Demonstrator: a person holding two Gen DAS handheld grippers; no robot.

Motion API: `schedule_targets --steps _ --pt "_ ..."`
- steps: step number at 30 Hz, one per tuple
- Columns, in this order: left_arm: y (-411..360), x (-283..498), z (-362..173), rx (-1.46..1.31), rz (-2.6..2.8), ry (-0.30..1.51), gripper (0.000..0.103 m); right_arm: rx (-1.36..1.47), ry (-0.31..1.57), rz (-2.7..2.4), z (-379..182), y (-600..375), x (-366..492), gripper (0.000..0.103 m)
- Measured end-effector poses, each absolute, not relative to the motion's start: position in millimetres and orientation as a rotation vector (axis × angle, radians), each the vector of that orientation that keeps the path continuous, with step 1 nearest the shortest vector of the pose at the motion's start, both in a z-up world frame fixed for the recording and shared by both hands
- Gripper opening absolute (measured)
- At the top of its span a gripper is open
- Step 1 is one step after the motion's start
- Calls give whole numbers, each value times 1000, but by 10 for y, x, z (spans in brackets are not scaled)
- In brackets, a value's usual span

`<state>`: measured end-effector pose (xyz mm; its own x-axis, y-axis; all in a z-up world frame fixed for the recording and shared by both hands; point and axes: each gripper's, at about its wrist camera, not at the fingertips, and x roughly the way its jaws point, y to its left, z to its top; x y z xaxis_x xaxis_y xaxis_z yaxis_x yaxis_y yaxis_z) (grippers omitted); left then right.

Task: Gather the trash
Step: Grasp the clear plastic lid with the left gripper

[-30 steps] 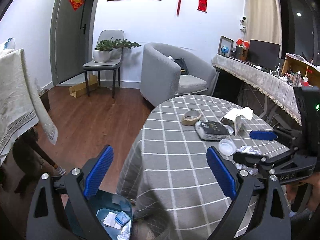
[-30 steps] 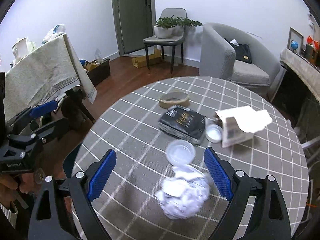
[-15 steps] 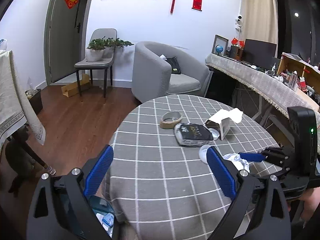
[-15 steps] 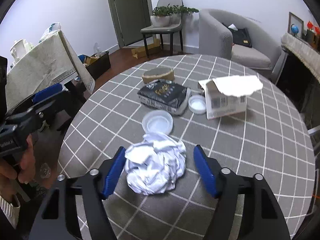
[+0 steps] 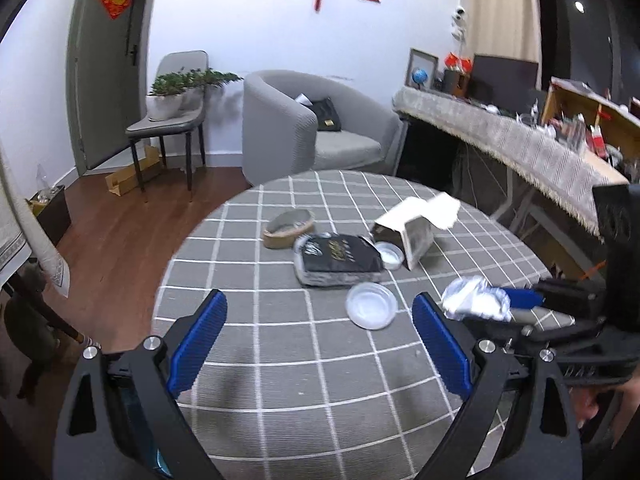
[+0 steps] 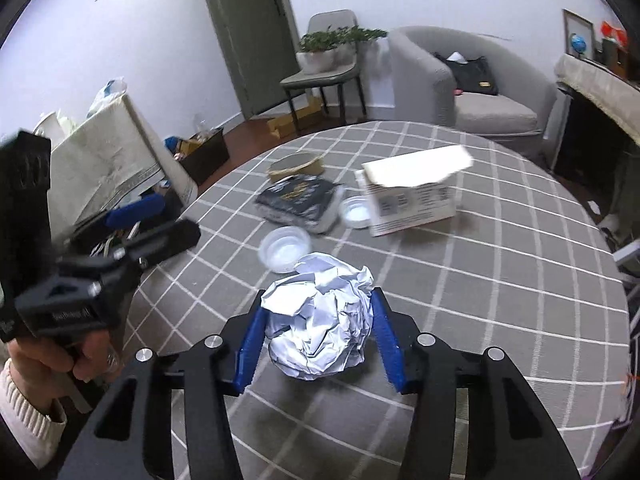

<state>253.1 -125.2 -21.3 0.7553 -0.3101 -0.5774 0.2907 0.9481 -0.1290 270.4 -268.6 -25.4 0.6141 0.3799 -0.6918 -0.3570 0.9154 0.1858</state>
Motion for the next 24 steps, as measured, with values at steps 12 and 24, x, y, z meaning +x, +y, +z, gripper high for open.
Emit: schedule_targets --steps 12,24 --pt "-1624 2740 -394 -32 -364 787 84 94 764 373 -206 -3082 2653 51" --pt "-1841 2905 -490 29 -314 861 70 132 764 351 -273 -3358 2636 51"
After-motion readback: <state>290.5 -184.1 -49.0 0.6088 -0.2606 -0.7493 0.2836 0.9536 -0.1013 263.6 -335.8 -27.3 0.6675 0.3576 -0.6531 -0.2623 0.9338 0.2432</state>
